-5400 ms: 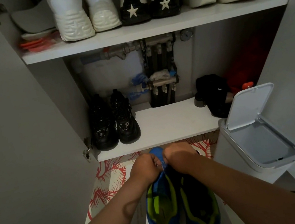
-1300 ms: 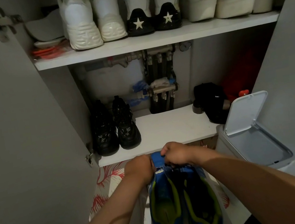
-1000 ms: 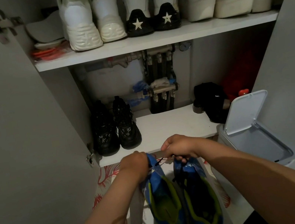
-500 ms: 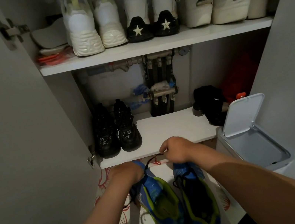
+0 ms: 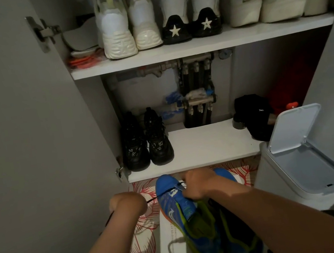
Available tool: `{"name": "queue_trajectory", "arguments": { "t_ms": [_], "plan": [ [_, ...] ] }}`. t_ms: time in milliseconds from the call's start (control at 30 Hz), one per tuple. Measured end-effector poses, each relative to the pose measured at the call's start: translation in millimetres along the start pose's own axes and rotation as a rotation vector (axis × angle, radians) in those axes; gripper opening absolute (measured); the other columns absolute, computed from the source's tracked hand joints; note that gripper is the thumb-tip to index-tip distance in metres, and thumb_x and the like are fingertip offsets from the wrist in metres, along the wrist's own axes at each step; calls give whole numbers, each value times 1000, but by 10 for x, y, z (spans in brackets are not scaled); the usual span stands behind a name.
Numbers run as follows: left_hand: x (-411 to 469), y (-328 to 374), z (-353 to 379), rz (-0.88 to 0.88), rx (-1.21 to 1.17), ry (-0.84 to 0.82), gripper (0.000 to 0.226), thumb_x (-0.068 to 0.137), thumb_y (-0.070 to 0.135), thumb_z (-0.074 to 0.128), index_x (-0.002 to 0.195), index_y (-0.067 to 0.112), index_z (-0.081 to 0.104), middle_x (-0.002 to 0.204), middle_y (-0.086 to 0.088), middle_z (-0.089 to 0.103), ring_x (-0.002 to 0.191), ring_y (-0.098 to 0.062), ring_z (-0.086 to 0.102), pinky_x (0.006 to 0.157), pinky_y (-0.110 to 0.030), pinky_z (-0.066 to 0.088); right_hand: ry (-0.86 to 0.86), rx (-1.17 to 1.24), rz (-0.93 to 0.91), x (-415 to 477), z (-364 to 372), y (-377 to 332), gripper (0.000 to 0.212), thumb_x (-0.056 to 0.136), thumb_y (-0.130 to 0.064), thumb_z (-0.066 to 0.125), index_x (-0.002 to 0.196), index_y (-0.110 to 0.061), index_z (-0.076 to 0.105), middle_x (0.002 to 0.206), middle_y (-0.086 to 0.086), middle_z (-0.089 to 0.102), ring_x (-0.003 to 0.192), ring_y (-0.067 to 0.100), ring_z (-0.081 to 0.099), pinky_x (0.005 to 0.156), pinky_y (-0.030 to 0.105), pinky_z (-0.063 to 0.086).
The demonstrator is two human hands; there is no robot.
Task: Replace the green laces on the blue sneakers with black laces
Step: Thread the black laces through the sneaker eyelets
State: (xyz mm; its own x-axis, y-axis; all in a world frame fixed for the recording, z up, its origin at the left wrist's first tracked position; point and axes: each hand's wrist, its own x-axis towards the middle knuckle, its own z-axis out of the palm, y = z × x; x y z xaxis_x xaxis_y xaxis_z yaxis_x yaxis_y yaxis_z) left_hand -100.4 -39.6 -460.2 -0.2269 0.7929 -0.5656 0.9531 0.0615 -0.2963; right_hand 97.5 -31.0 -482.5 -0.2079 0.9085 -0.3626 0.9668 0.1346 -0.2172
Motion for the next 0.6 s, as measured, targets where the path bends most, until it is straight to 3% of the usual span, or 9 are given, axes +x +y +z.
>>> {"name": "queue_trajectory", "arguments": {
  "t_ms": [167, 267, 333, 400, 467, 600],
  "plan": [
    [-6, 184, 66, 253, -114, -110, 31, 88, 17, 68, 116, 2, 68, 111, -11, 69, 103, -24, 65, 91, -35, 51, 6, 27, -25, -57, -19, -4, 44, 94, -35, 53, 134, -18, 55, 133, 11, 60, 116, 29, 59, 88, 30, 46],
    [-1, 303, 63, 394, -193, -97, 27, 85, 18, 68, 106, 3, 73, 100, -14, 70, 93, -26, 66, 86, -36, 53, -44, -37, -36, -78, -44, -24, 44, 94, -24, 56, 138, -16, 52, 135, 10, 59, 117, 28, 59, 97, 34, 50],
    [14, 351, 69, 453, -263, -118, 30, 83, 15, 68, 112, 4, 71, 100, -13, 70, 85, -21, 59, 73, -31, 49, -73, -101, 4, -112, -95, 17, 44, 92, -23, 60, 134, -12, 54, 133, 12, 59, 116, 29, 60, 98, 37, 51],
    [23, 408, 63, 506, -408, -130, 50, 80, 4, 67, 129, 11, 61, 124, -10, 67, 96, -19, 56, 74, -27, 46, -94, -143, 57, -159, -154, 97, 47, 89, -27, 63, 133, -11, 56, 131, 12, 60, 116, 30, 60, 97, 38, 52],
    [-3, 457, 26, 531, -517, -86, 67, 79, 3, 66, 142, 19, 49, 141, -4, 55, 115, -21, 54, 87, -28, 46, -98, -158, 93, -190, -197, 175, 50, 87, -31, 64, 133, -11, 56, 131, 12, 60, 115, 30, 60, 96, 38, 53],
    [20, 376, -62, 435, -393, 148, 65, 88, 25, 58, 149, 21, 36, 148, -9, 44, 131, -29, 47, 101, -34, 42, -101, -119, 141, -215, -234, 244, 52, 85, -34, 63, 133, -14, 55, 131, 10, 60, 114, 29, 61, 92, 35, 51]
  ]
}}
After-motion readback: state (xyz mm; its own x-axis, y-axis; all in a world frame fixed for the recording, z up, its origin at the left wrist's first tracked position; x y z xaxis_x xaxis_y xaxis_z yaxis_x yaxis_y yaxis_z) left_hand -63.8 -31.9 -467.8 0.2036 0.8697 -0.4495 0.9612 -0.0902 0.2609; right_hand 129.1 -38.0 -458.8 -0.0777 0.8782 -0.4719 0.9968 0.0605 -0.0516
